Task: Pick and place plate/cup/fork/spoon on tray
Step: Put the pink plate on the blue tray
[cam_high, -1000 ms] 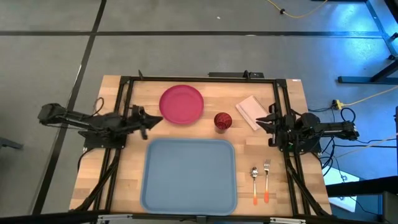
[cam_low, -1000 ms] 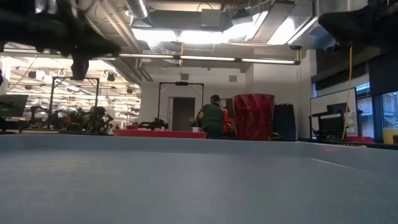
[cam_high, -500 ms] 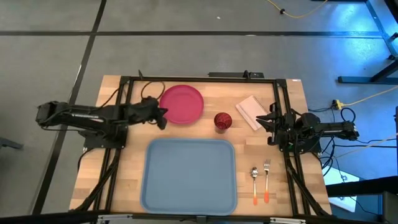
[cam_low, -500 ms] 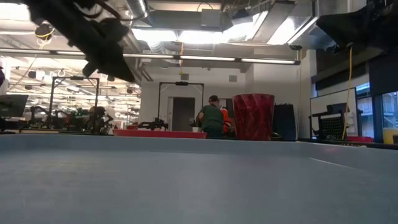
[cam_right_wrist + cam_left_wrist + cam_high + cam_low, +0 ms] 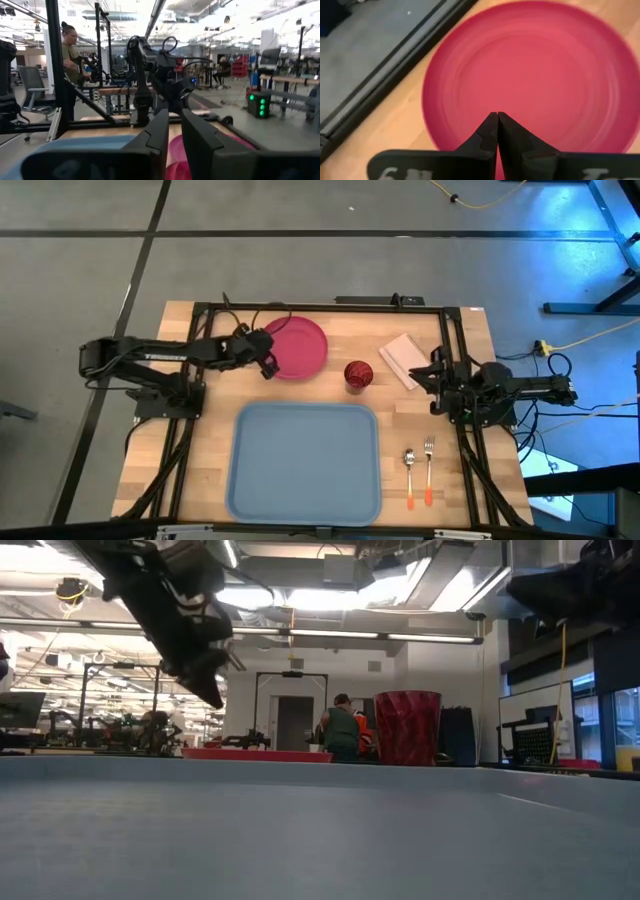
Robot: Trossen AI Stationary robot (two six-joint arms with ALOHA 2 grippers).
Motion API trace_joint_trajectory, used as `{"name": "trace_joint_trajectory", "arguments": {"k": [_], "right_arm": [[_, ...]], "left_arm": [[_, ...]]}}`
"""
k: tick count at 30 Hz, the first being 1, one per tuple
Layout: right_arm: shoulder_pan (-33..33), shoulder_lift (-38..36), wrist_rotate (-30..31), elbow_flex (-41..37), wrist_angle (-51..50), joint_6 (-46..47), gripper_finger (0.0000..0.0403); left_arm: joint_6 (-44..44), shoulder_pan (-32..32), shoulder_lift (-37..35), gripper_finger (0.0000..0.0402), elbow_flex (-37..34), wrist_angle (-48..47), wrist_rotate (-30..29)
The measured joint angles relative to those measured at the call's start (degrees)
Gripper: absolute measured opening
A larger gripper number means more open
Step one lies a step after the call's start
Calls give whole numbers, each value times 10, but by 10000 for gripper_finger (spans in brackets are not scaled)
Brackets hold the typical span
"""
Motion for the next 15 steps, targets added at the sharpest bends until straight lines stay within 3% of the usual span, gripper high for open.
{"name": "trace_joint_trajectory", "arguments": {"k": [7,15], "right_arm": [[0,0,0,0,-24,44,57],[0,0,0,0,-37,70,57]], "left_arm": [[-98,39,7,15,0,-9,17],[-122,86,7,58,0,-48,60]]}}
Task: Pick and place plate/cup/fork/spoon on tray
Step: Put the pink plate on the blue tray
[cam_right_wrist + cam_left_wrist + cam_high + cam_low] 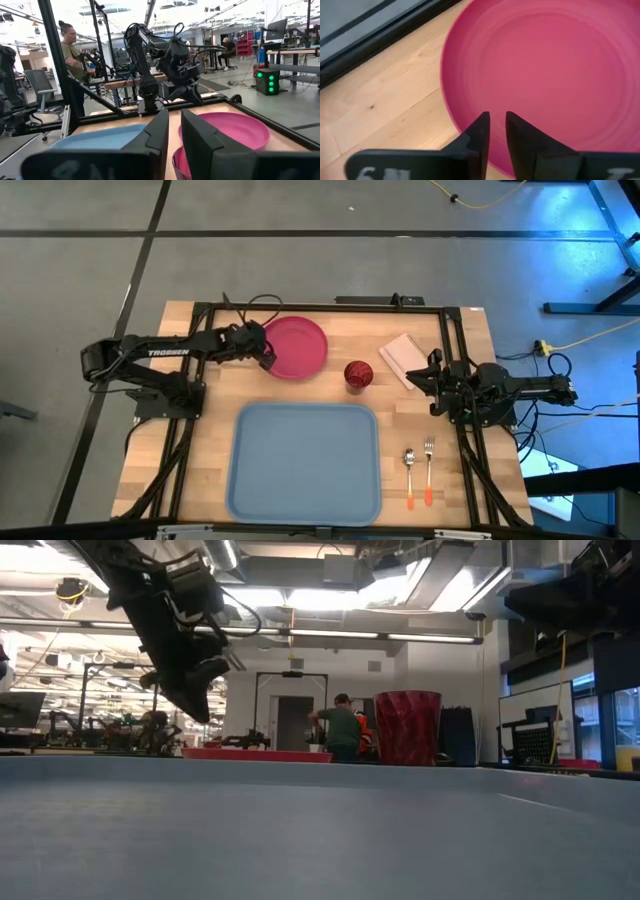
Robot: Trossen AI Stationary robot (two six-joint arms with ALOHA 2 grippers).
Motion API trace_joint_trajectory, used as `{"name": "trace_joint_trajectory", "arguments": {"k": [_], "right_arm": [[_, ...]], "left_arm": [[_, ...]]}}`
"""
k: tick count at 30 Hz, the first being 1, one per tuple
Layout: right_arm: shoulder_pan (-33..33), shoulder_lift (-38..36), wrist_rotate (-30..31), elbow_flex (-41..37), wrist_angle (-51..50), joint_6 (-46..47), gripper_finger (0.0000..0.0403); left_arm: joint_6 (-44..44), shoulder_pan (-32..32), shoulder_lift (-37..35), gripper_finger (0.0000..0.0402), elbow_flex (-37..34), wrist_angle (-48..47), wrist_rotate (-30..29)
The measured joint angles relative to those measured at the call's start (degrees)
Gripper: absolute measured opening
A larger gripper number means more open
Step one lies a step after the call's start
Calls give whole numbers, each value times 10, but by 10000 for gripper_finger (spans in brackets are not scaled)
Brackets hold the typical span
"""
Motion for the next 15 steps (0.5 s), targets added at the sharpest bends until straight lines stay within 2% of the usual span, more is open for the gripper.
{"name": "trace_joint_trajectory", "arguments": {"k": [8,15], "right_arm": [[0,0,0,0,-7,-13,57],[0,0,0,0,-24,0,57]], "left_arm": [[-65,22,4,78,0,-11,-3],[-61,23,4,75,0,-14,-16]]}}
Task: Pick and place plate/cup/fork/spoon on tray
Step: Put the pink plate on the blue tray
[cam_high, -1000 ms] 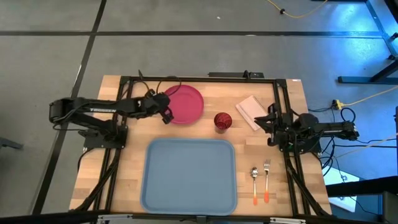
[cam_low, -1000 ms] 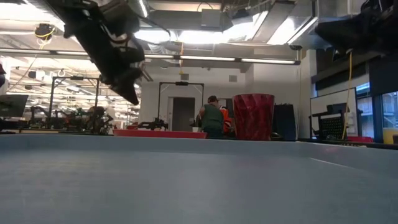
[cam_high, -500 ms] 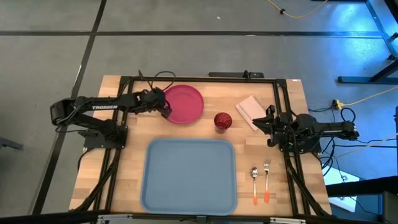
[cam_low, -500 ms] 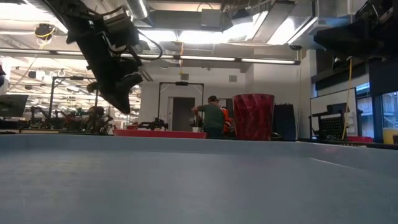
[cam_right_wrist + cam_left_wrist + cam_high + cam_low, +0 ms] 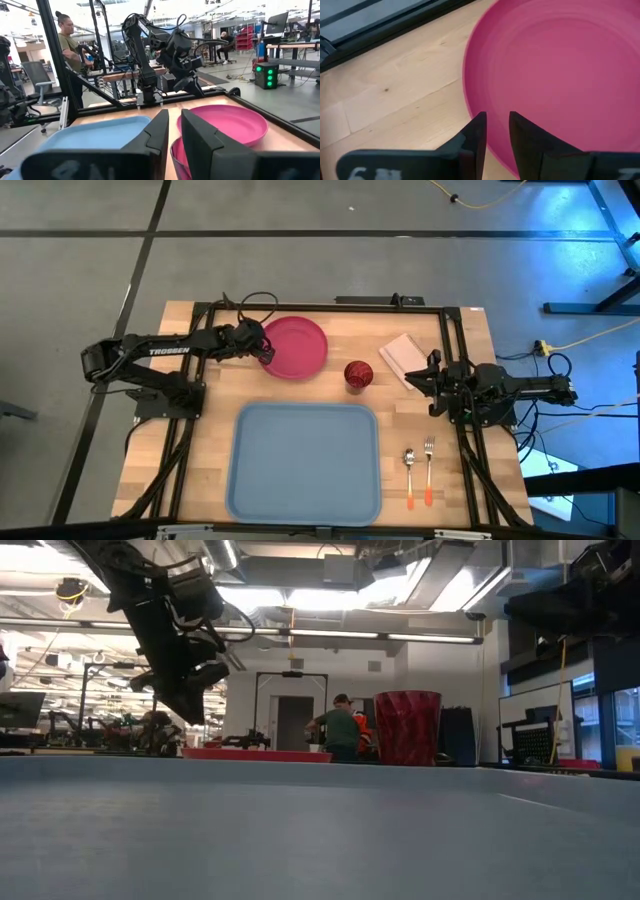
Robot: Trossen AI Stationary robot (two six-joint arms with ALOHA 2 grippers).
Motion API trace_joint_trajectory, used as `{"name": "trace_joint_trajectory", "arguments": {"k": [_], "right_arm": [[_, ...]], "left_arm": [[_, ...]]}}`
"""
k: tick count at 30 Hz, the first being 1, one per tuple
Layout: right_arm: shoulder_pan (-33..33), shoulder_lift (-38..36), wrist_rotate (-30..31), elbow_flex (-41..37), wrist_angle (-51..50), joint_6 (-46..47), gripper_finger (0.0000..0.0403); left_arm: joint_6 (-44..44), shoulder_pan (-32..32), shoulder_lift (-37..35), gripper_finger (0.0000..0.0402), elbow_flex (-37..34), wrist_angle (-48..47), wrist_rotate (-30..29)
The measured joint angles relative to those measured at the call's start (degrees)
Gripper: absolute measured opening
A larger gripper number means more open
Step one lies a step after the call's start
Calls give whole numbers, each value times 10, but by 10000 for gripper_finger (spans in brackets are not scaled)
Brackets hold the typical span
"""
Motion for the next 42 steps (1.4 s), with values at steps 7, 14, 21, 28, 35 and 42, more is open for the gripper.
{"name": "trace_joint_trajectory", "arguments": {"k": [7,14,21,28,35,42], "right_arm": [[0,0,0,0,-1,1,57],[0,0,0,0,-1,1,57],[0,0,0,0,-2,1,57],[0,0,0,0,-2,1,57],[0,0,0,0,-3,-1,57],[0,0,0,0,-3,-2,57]], "left_arm": [[-14,-4,0,75,-22,-5,-5],[-57,-5,0,78,-62,-5,-20],[-37,-5,0,79,-63,68,-17],[41,-5,0,80,-63,104,-15],[38,-5,0,80,-63,102,-11],[41,-5,0,80,-63,102,-11]]}}
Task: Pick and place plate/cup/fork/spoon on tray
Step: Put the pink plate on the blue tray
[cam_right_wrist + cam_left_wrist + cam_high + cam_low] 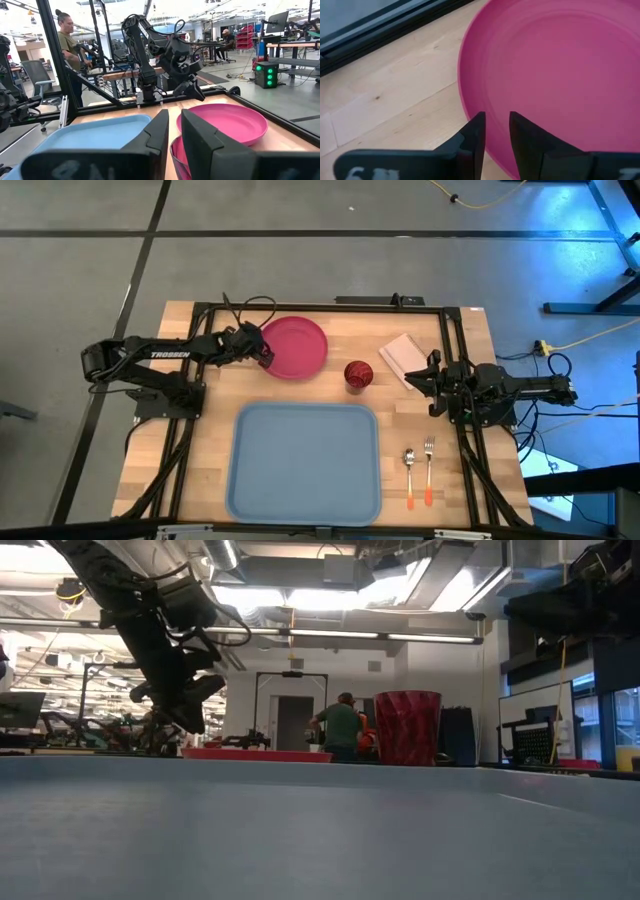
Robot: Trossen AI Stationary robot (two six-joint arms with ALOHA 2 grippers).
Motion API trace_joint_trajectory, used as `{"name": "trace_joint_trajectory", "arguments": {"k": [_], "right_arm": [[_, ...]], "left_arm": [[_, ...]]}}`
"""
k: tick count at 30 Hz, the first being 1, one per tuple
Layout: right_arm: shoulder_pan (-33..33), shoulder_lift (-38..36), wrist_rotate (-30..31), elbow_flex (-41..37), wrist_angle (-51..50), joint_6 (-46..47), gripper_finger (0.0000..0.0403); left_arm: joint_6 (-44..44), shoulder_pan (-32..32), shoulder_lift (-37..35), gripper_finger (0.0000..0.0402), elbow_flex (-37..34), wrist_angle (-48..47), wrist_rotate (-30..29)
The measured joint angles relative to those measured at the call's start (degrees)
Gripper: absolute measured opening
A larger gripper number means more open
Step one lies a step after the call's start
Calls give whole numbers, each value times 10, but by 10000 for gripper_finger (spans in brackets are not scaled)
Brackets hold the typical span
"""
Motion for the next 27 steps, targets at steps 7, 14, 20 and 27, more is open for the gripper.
{"name": "trace_joint_trajectory", "arguments": {"k": [7,14,20,27], "right_arm": [[0,0,0,0,-3,0,57],[0,0,0,0,-5,0,57],[0,0,0,0,-6,0,57],[0,0,0,0,-6,0,57]], "left_arm": [[7,0,0,84,0,-2,-1],[25,0,0,119,0,-5,-32],[-46,-1,0,127,0,-5,-29],[-56,-9,0,127,0,-5,-21]]}}
